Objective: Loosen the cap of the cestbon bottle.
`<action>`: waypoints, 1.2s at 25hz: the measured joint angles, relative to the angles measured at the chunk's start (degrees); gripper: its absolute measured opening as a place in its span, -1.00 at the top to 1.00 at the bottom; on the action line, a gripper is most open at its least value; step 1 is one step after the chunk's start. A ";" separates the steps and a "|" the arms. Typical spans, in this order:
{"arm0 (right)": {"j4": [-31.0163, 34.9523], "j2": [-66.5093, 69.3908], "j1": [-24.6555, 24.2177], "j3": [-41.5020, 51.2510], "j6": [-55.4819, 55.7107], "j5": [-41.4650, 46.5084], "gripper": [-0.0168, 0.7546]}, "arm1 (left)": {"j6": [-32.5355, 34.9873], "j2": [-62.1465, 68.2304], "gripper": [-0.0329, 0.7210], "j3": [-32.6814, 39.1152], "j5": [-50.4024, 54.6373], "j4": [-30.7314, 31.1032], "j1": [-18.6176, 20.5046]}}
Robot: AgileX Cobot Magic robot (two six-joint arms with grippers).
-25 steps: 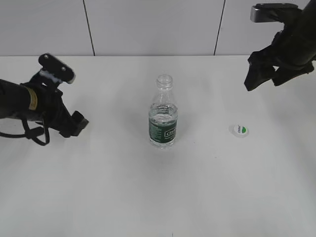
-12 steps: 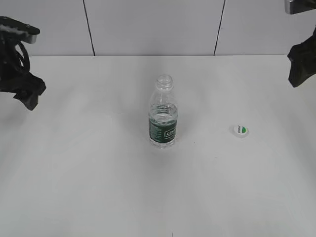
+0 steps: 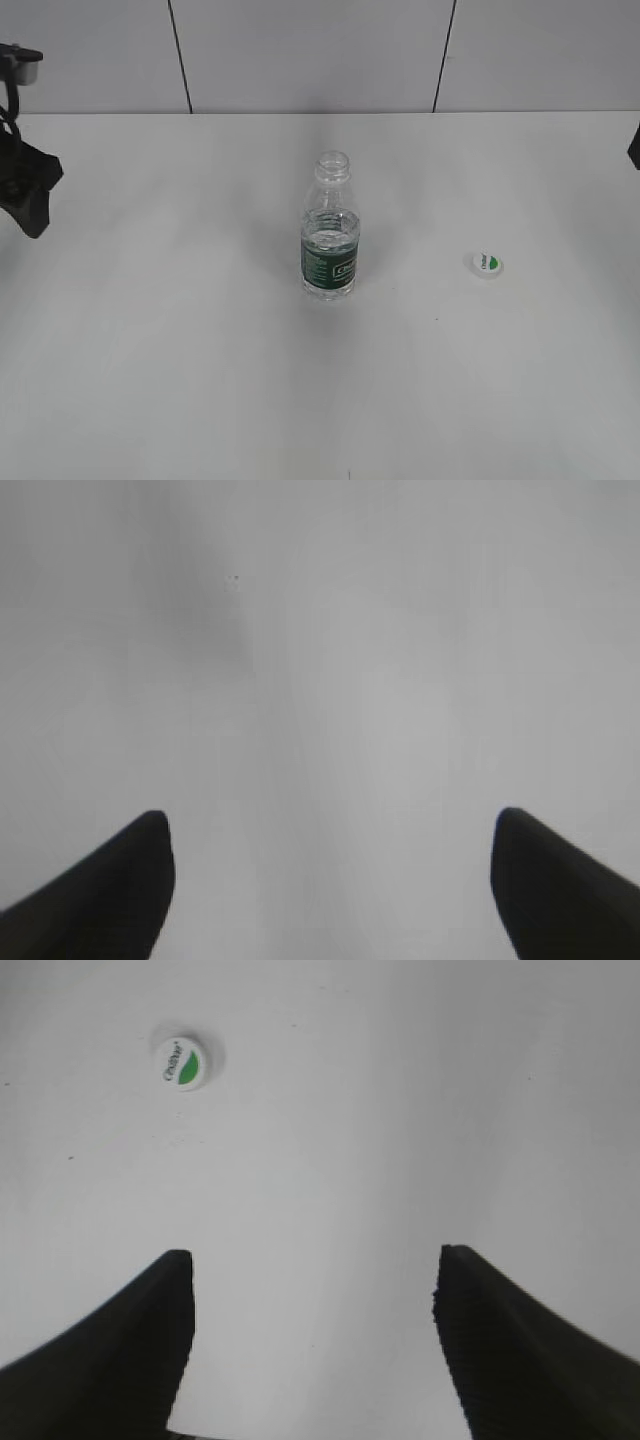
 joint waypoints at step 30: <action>1.76 -47.60 -0.06 33.83 0.19 0.00 -0.53 | 0.17 -65.98 -0.63 37.27 -1.58 -7.95 0.00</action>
